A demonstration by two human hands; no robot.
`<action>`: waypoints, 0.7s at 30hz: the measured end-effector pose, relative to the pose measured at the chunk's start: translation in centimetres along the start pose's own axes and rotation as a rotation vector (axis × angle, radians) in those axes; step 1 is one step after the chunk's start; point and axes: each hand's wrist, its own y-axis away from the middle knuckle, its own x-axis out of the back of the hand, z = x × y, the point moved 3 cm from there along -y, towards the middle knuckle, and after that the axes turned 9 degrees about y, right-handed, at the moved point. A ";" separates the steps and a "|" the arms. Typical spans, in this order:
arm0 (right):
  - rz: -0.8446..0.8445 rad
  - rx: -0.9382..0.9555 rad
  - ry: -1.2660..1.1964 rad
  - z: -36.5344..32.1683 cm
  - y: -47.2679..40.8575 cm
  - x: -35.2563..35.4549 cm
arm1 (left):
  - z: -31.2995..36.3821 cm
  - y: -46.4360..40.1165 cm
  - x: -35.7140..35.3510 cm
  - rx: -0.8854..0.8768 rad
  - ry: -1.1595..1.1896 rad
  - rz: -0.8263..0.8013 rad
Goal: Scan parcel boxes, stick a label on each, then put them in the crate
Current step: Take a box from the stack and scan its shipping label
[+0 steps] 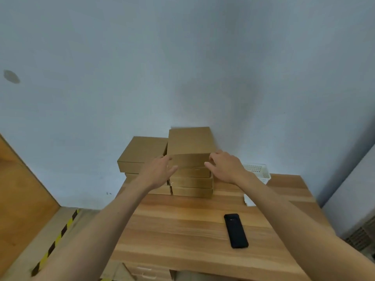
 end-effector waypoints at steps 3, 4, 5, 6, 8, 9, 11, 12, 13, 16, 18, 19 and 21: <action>-0.012 -0.030 -0.014 0.6 -3.0 -1.0 | -1.5 -2.9 -0.4 0.026 0.009 -0.016; -0.020 -0.046 -0.020 1.0 -4.1 -1.4 | -2.0 -4.0 -0.7 0.036 0.015 -0.025; -0.030 -0.067 -0.032 1.4 -5.0 -1.8 | -2.5 -5.0 -0.9 0.048 0.019 -0.034; -0.042 -0.093 -0.055 1.8 -6.0 -2.3 | -3.0 -6.0 -1.2 0.064 0.022 -0.044; -0.058 -0.144 -0.124 2.9 -8.1 -3.7 | -4.2 -8.3 -1.9 0.096 0.055 -0.051; -0.055 -0.169 -0.157 3.4 -9.0 -4.3 | -4.7 -9.2 -2.3 0.109 0.084 -0.044; -0.051 -0.237 -0.233 4.6 -10.7 -5.6 | -5.6 -11.0 -3.1 0.137 0.163 -0.014; -0.053 -0.276 -0.274 5.1 -11.3 -6.3 | -6.1 -11.8 -3.6 0.170 0.212 -0.008; -0.056 -0.314 -0.310 5.5 -11.8 -7.1 | -6.6 -12.4 -4.0 0.197 0.256 -0.007; -0.078 -0.403 -0.382 6.3 -13.5 -9.3 | -8.6 -14.8 -5.6 0.275 0.368 -0.020; -0.088 -0.455 -0.440 6.7 -14.7 -10.5 | -9.9 -16.4 -6.5 0.342 0.445 -0.029; -0.083 -0.473 -0.473 6.9 -15.2 -11.0 | -10.5 -17.2 -7.0 0.362 0.472 -0.040; -0.084 -0.506 -0.541 7.1 -16.3 -12.1 | -11.6 -18.6 -8.0 0.379 0.505 -0.076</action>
